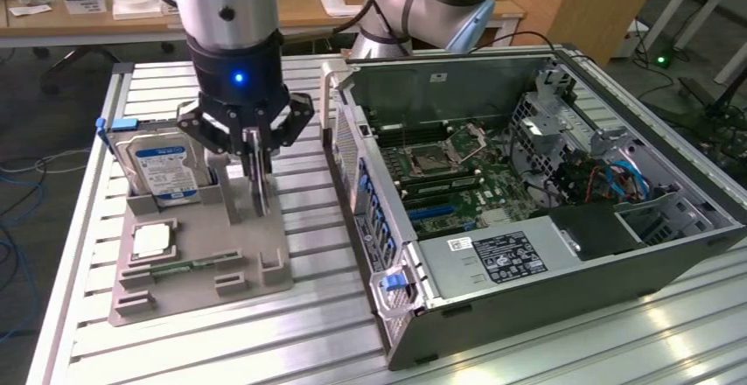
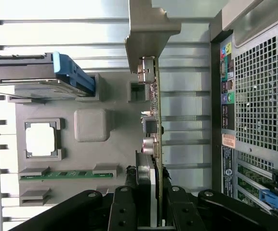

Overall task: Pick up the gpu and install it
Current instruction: 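Pick up the gpu and move the gpu toward the slot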

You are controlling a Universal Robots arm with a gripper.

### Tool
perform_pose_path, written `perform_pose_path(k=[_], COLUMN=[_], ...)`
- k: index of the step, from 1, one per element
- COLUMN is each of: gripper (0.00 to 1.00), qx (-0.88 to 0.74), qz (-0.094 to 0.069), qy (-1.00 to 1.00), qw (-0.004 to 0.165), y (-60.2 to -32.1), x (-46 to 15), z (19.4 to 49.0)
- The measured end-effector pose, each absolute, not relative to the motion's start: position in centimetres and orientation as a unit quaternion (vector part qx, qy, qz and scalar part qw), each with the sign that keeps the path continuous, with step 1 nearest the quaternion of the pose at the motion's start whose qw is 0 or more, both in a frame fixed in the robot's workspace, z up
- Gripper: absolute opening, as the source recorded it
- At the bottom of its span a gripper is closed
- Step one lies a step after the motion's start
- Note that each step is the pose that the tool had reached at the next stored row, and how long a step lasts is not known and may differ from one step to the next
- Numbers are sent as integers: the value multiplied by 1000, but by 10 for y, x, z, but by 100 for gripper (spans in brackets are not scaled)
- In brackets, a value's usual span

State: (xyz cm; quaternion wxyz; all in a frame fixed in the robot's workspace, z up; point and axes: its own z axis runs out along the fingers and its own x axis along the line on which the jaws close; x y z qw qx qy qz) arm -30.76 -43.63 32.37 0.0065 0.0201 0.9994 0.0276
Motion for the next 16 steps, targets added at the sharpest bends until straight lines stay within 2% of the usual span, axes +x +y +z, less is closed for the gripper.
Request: perform_pose_path(k=[16], gripper=[28], qx=[20], qz=[28], qy=[999], qw=[7], y=[-436], x=[-308], z=[374])
